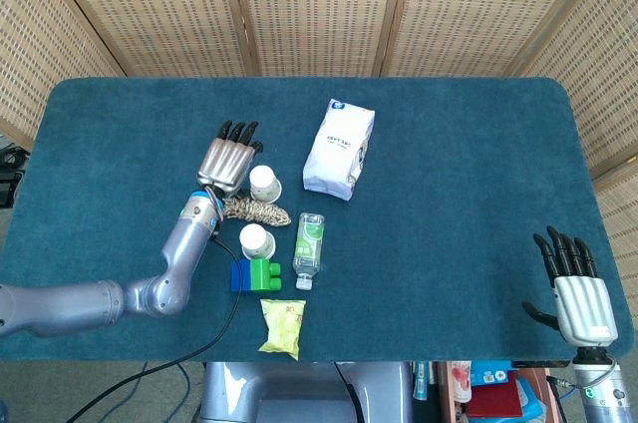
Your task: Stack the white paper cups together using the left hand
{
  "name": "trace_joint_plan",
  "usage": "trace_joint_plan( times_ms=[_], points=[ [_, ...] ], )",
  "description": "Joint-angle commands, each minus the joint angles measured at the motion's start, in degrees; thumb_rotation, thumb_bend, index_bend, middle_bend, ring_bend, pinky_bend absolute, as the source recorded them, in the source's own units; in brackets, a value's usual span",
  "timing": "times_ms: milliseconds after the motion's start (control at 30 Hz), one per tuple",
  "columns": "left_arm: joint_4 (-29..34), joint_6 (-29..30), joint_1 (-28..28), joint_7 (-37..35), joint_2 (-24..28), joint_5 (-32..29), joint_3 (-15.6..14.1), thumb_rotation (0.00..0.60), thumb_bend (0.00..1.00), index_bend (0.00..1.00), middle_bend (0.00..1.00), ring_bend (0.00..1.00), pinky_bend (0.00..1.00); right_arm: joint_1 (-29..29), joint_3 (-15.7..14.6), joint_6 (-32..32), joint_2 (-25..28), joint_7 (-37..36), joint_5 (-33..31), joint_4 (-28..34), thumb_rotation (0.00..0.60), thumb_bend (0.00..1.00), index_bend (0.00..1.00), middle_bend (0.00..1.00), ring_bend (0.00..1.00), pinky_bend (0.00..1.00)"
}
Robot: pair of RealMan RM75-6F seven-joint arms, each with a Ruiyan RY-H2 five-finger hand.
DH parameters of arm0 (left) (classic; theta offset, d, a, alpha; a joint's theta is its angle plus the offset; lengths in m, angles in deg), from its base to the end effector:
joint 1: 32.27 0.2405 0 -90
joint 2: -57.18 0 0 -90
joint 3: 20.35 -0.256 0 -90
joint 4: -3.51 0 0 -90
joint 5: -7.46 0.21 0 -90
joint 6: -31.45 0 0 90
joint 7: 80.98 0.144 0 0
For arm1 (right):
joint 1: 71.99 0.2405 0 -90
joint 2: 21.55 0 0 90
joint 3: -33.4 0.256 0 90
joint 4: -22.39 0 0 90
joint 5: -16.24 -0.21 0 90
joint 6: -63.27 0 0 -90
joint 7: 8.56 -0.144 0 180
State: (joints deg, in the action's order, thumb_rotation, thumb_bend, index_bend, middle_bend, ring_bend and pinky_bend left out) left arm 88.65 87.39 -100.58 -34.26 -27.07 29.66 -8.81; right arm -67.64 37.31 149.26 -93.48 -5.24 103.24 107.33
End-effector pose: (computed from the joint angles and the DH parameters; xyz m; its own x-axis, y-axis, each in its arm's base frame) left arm -0.0604 0.4230 0.0154 0.6543 0.2164 0.7246 0.7536 -0.2659 -0.6012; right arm -0.3206 -0.1829 0.1303 0.4410 0.0283 0.8971 -0.8973 -0.0101 0.4414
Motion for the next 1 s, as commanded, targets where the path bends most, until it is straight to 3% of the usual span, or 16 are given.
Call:
trace_joint_plan(
  times_ms=[33,400,1000],
  points=[
    [-2.38,-1.05,-1.62,1.73,-1.81,-2.12,0.25,0.600,0.24,0.27,0.00,0.00,0.00,0.00,0.08,-0.12,0.07,-0.55,-0.28,-0.20,0.600,0.05,0.00,0.00,0.00,0.00],
    [-9.72,-3.08,-4.64,6.12,-5.89,-8.09,-0.10,0.600,0.24,0.27,0.00,0.00,0.00,0.03,0.32,-0.53,0.23,-2.34,-1.05,-1.09,0.600,0.05,0.00,0.00,0.00,0.00],
    [-16.67,-6.78,-5.87,8.45,-10.23,-11.58,-0.90,0.600,0.24,0.27,0.00,0.00,0.00,0.39,0.67,-1.43,-0.10,-3.21,-2.07,-2.18,0.600,0.05,0.00,0.00,0.00,0.00]
  ],
)
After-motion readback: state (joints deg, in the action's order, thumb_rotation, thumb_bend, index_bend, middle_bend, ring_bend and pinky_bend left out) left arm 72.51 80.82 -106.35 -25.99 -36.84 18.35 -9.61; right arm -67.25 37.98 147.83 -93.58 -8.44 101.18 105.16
